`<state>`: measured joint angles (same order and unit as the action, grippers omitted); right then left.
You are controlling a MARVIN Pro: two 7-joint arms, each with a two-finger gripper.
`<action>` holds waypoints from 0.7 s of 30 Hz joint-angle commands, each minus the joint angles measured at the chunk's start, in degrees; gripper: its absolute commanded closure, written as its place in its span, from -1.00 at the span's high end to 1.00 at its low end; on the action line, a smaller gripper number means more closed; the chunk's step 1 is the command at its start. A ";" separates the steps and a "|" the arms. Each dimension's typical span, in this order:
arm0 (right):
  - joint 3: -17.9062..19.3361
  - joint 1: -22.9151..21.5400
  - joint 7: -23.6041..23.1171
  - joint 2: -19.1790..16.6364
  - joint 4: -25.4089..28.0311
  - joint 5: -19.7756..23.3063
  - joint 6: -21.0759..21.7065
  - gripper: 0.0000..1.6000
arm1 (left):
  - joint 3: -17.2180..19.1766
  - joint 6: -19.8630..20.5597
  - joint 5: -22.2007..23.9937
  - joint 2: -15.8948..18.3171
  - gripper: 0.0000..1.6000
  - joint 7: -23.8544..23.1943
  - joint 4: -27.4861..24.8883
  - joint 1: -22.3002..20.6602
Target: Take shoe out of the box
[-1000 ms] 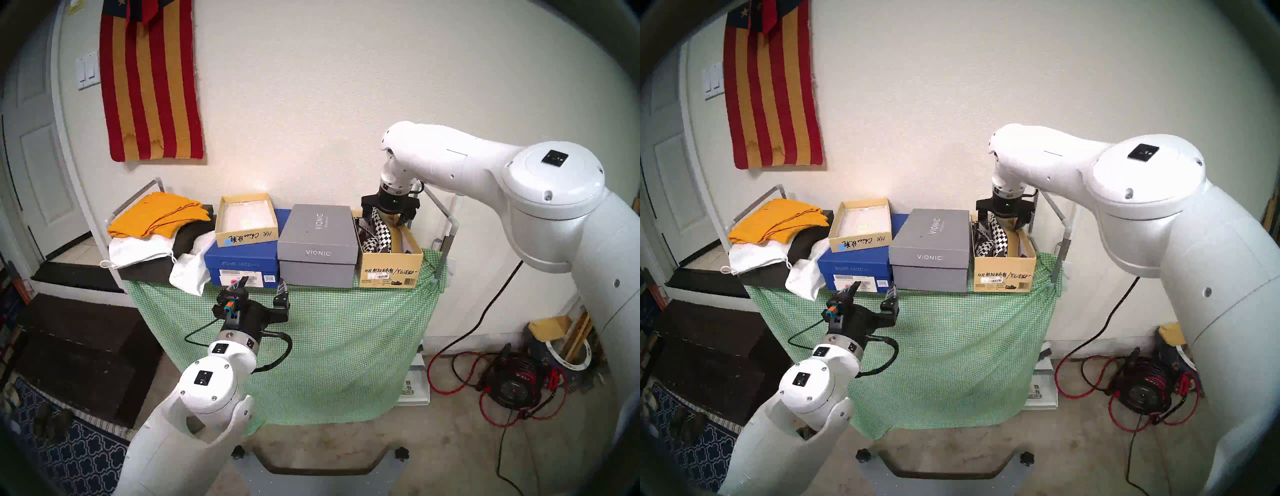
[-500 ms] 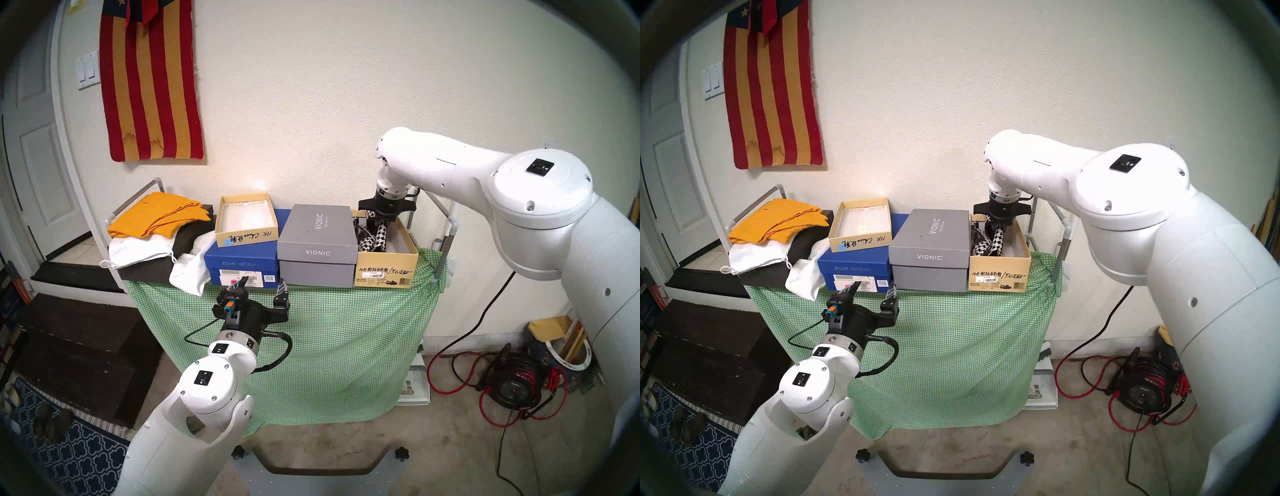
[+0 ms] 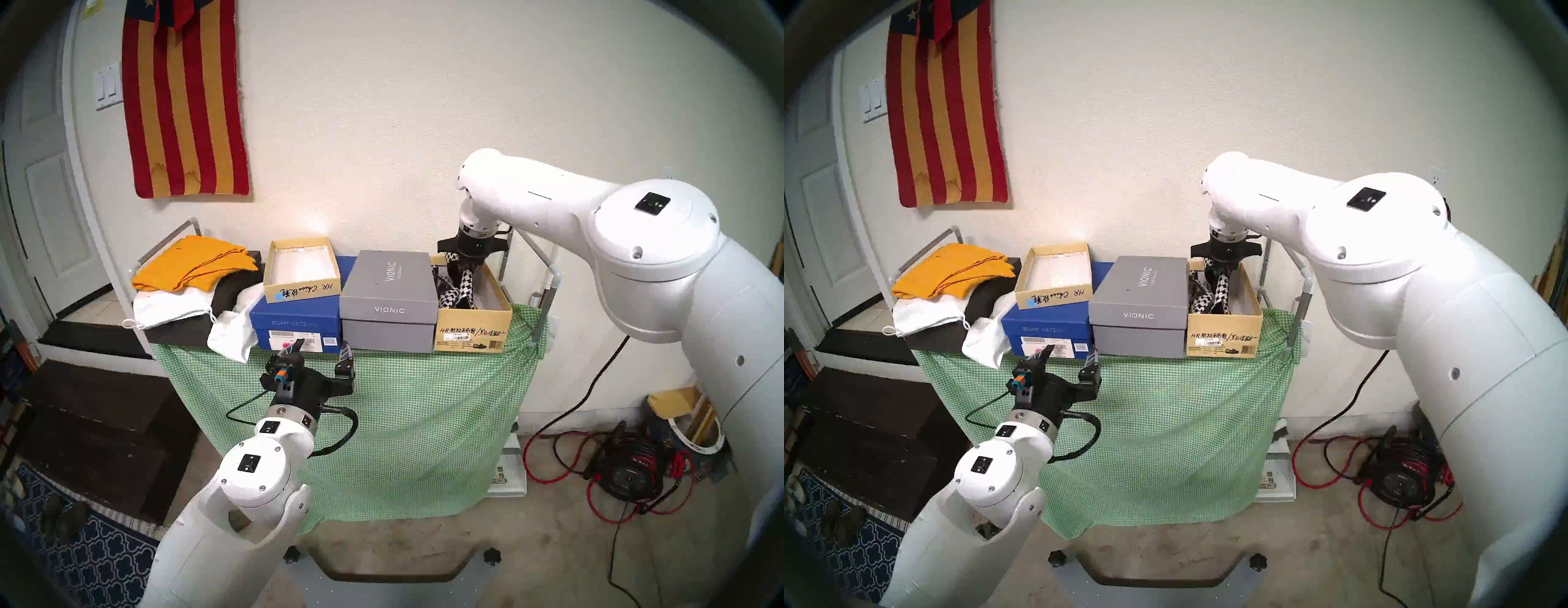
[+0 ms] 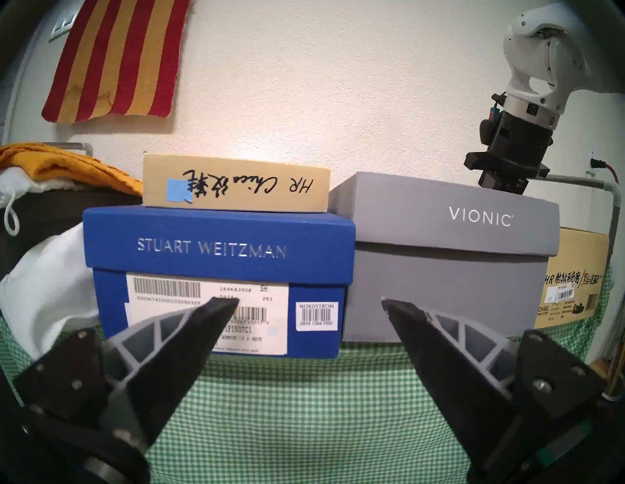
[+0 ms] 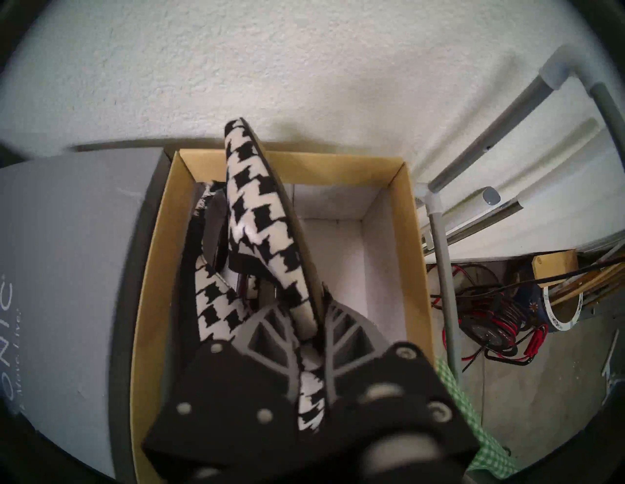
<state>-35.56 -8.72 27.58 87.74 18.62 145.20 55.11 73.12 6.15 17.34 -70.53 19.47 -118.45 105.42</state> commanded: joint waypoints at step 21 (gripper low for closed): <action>-1.07 -6.91 -4.95 3.56 -4.15 -4.85 -0.11 -1.00 | 0.02 0.00 -0.01 0.01 1.00 0.00 0.00 0.00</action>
<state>-36.41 -12.85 23.56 89.62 15.39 141.21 55.13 73.11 6.15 17.34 -70.54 19.47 -118.45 105.42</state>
